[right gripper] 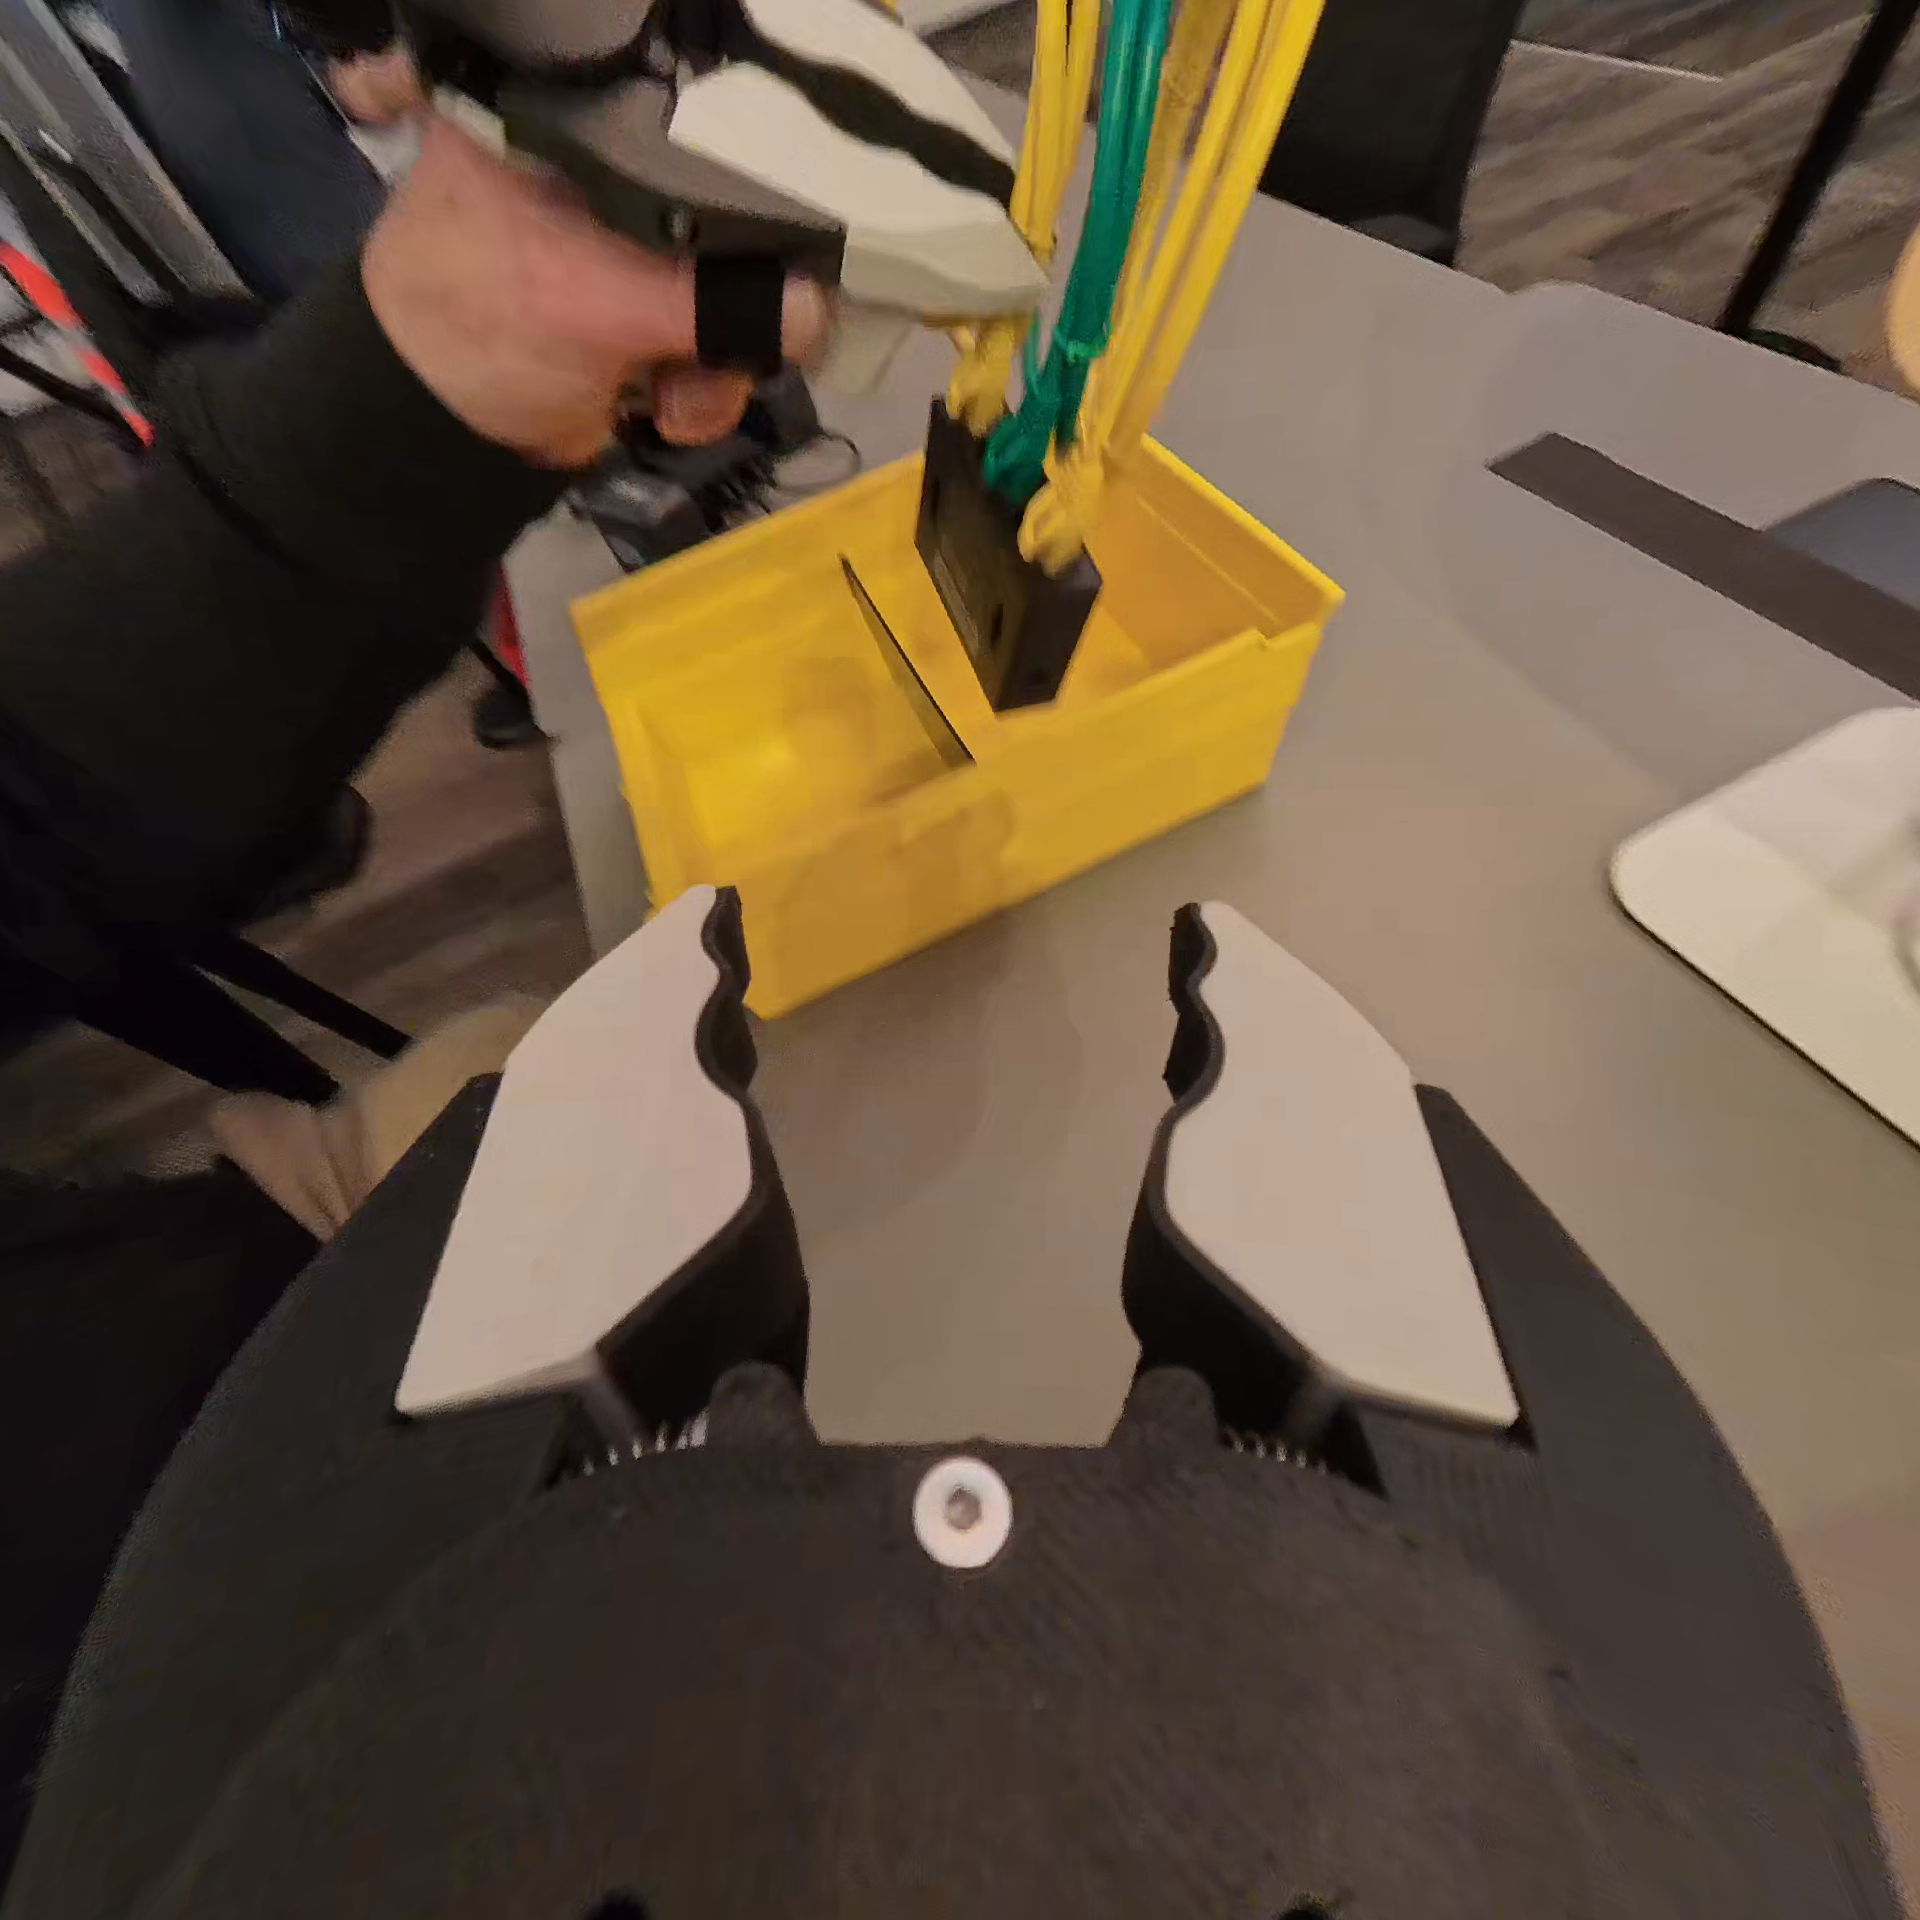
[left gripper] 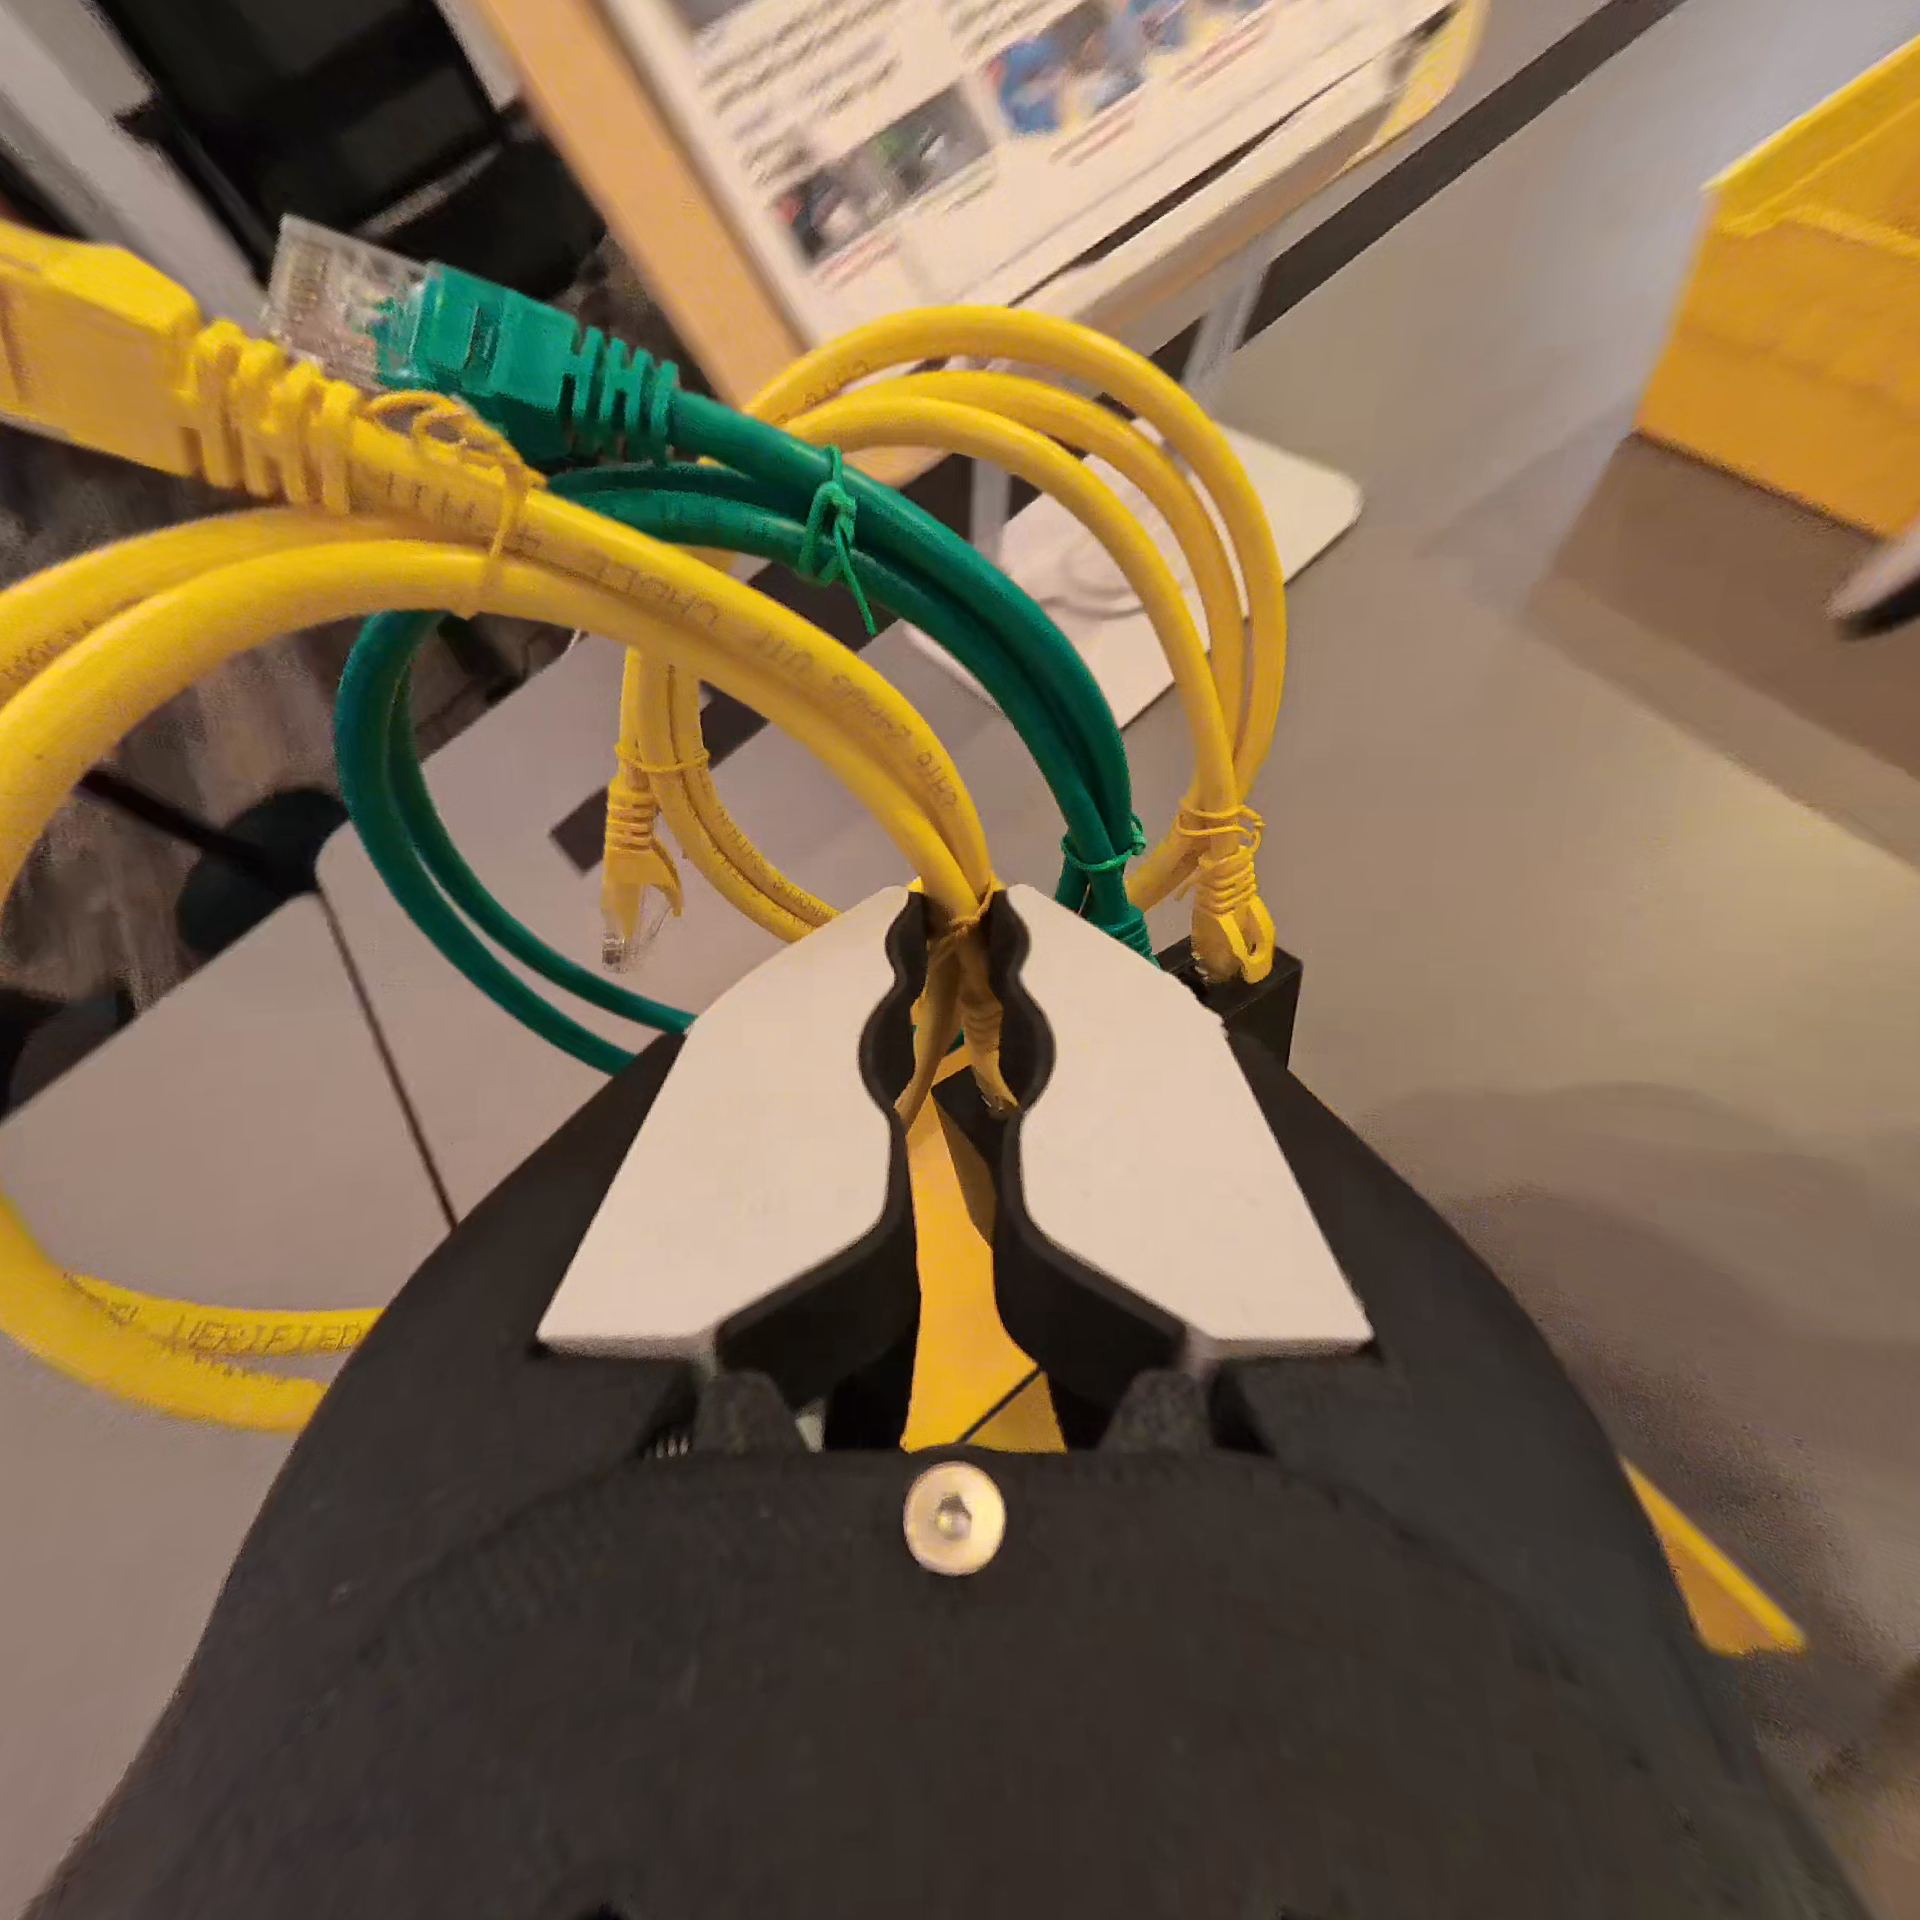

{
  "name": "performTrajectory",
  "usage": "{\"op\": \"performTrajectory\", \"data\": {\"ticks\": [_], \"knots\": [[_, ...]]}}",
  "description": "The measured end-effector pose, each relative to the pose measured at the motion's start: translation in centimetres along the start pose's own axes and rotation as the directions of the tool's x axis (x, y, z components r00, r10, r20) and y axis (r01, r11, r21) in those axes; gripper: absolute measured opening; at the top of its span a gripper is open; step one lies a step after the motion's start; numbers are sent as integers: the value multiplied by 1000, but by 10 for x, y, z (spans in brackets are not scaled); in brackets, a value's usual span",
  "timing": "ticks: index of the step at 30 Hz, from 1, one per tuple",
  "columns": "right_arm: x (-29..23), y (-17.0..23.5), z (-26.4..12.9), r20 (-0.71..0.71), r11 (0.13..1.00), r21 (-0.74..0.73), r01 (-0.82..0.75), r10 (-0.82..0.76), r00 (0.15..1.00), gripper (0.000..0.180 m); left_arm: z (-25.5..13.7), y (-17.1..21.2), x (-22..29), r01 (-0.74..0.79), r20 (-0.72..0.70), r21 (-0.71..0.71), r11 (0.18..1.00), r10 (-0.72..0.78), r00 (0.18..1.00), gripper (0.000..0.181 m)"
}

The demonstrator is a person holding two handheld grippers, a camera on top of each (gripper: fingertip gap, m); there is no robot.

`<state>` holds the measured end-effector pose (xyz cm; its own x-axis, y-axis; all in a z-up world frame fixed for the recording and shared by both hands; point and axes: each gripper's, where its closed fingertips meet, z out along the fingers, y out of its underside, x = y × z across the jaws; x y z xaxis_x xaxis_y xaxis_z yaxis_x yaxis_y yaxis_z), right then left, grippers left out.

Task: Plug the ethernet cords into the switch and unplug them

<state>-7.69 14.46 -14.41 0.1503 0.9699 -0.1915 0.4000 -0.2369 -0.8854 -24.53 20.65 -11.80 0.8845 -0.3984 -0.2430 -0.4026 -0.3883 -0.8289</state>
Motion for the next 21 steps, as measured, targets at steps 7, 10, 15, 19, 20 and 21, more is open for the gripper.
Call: {"op": "performTrajectory", "data": {"ticks": [7, 10, 15, 19, 20, 21], "knots": [[-15, -20, 34, 149, 995, 86, -53, 40, 988, 72, -13, -45, 101, -159, -195, 61, 985, 168, 966, 11], [-14, -17, 33, 170, 990, 115, -81, 60, 984, 43, -8, -45, 128, -219, -224, 53, 974, 226, 948, 11], [-8, -7, 28, 189, 983, 129, -130, 104, 976, 28, 0, -48, 140, -206, -231, 76, 975, 219, 948, 11], [1, -15, 16, 253, 950, 202, -236, 183, 950, 27, -8, -62, 134, -137, -234, 157, 978, 171, 957, 46], [5, -18, 11, 265, 937, 228, -264, 202, 943, 27, -12, -66, 130, -122, -222, 187, 975, 163, 961, 50], [10, -21, 6, 274, 924, 253, -285, 214, 937, 27, -17, -71, 126, -108, -212, 220, 970, 156, 965, 54]]}}
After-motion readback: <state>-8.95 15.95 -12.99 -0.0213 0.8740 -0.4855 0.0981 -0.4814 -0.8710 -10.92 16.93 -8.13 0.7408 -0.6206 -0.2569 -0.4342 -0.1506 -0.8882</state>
